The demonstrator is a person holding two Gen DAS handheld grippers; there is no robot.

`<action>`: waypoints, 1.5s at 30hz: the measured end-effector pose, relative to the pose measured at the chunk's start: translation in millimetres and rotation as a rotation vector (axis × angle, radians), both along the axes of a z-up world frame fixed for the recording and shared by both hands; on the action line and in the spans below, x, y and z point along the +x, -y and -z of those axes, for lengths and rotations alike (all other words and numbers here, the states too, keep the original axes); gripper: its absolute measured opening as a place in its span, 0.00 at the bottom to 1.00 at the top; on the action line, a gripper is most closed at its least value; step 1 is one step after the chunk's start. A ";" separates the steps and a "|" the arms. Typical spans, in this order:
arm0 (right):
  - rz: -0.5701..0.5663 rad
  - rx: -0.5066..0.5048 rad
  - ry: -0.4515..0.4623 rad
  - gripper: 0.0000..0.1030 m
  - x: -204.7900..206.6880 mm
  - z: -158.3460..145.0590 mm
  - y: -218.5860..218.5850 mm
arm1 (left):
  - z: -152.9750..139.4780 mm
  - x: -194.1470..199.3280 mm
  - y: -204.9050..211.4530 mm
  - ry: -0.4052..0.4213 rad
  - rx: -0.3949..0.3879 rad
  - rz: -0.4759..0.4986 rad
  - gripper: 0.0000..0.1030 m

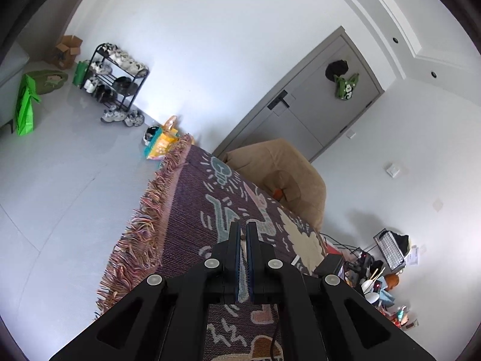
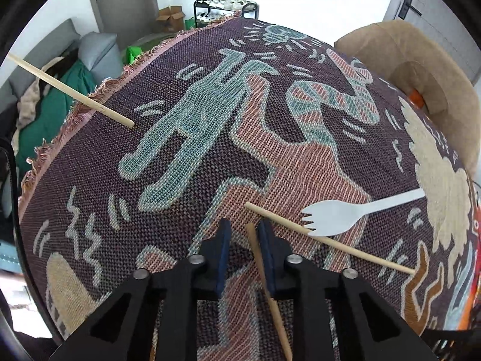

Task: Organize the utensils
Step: 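Lift the chopstick with the right gripper and carry it toward the black holder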

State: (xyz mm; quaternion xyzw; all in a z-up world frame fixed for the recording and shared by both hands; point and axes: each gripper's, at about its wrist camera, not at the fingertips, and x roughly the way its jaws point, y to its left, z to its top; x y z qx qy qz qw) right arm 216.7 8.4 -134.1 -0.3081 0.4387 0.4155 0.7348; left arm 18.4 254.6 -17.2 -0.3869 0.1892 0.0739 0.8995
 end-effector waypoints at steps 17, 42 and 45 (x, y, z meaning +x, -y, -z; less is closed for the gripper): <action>0.088 0.544 0.293 0.07 -27.1 -102.7 111.1 | -8.0 11.7 19.6 0.010 0.020 0.047 0.03; 0.301 0.753 0.418 0.06 -80.4 -120.6 260.5 | -37.7 56.2 114.4 0.011 0.121 0.232 0.03; 0.366 0.792 0.435 0.06 -77.0 -128.4 275.0 | -46.6 64.9 129.9 0.018 0.141 0.265 0.03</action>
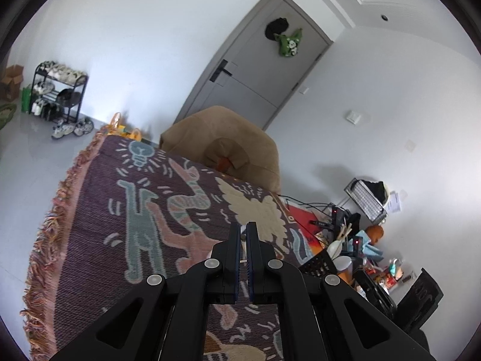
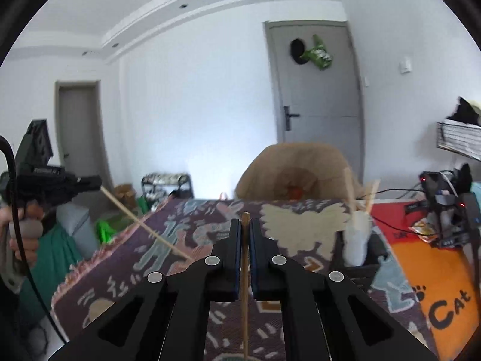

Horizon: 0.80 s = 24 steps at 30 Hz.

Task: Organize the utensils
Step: 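Lift the chopstick with the right gripper and carry it toward the black holder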

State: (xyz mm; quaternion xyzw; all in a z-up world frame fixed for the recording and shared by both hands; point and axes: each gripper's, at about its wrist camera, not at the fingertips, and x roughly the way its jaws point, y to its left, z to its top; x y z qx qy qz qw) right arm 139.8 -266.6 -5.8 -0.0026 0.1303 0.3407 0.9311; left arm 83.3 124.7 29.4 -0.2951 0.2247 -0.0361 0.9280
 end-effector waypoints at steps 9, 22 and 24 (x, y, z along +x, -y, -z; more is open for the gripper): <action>0.160 0.133 0.066 0.06 -18.5 -33.8 68.5 | -22.3 47.7 64.4 0.023 0.037 0.159 0.03; 0.233 0.154 0.081 0.06 -15.3 -54.5 125.3 | -60.2 71.8 155.4 0.071 0.138 0.319 0.03; 0.235 0.155 0.083 0.06 -9.2 -58.2 127.0 | -69.1 72.0 165.0 0.084 0.165 0.334 0.03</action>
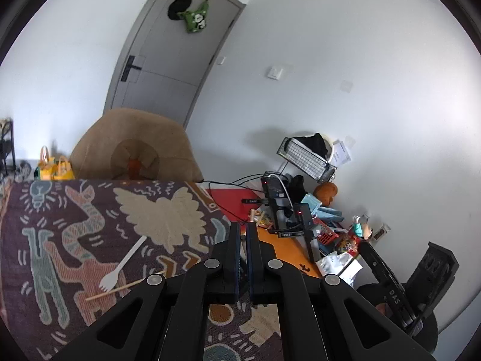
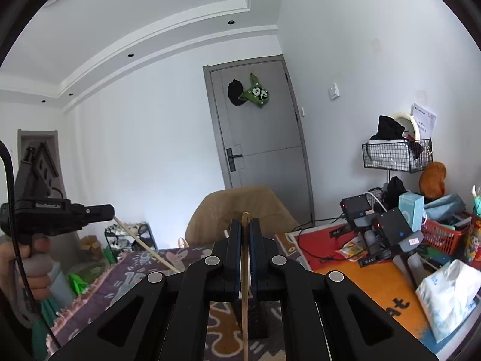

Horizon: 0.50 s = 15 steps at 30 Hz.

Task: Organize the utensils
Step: 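Lift the chopstick with the right gripper and carry it toward the black holder, then lower the chopstick into the black holder and open the right gripper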

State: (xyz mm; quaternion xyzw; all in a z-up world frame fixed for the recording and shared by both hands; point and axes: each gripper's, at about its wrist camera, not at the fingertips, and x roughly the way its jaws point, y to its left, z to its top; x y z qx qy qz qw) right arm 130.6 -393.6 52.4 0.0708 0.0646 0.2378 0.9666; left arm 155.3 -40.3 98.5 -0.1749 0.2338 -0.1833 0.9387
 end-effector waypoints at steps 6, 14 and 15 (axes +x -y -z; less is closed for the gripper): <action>0.002 0.007 0.023 0.06 21.7 -12.8 -2.7 | -17.0 8.2 15.0 0.025 0.058 0.021 0.03; -0.026 -0.003 0.044 0.06 55.9 -25.5 -29.3 | -25.4 23.2 21.1 0.033 0.121 0.022 0.03; -0.030 -0.009 0.041 0.06 61.1 -24.5 -33.8 | -26.4 26.0 21.2 0.032 0.127 0.022 0.03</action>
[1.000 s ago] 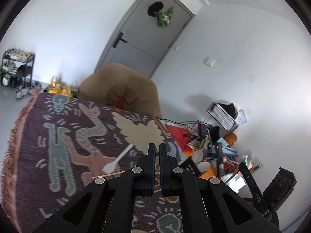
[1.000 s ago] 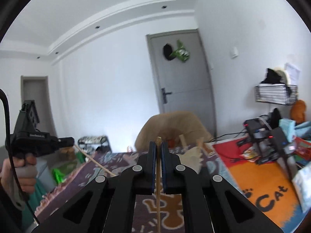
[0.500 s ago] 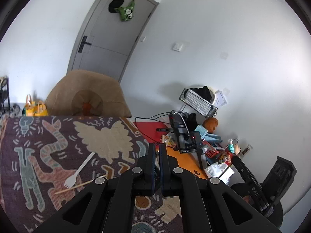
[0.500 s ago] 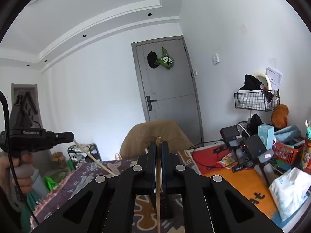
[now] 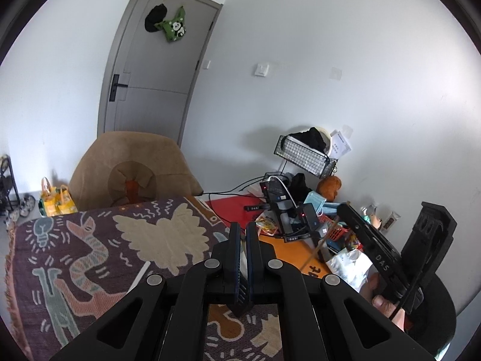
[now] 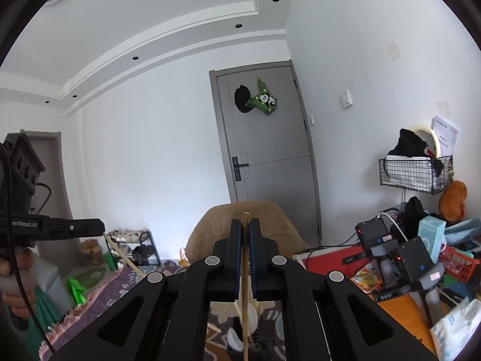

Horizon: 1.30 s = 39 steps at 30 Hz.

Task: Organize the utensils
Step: 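Lower the chopstick into the black holder and open the right gripper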

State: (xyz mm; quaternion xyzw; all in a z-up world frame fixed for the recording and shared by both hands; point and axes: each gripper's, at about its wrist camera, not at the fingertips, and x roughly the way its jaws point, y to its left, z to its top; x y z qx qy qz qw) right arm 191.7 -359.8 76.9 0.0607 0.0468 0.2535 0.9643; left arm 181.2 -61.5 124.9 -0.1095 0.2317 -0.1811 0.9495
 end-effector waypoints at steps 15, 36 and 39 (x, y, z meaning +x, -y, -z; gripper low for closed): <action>-0.011 0.008 0.026 0.06 26.2 -11.9 -9.6 | -5.5 22.9 8.6 -0.007 0.056 -0.001 0.03; -0.044 0.059 0.009 0.06 51.3 7.2 -6.8 | -3.8 38.2 27.6 -0.030 0.111 0.017 0.03; -0.050 0.034 -0.014 0.06 51.6 15.5 -9.3 | -3.3 40.3 30.6 -0.035 0.117 0.023 0.03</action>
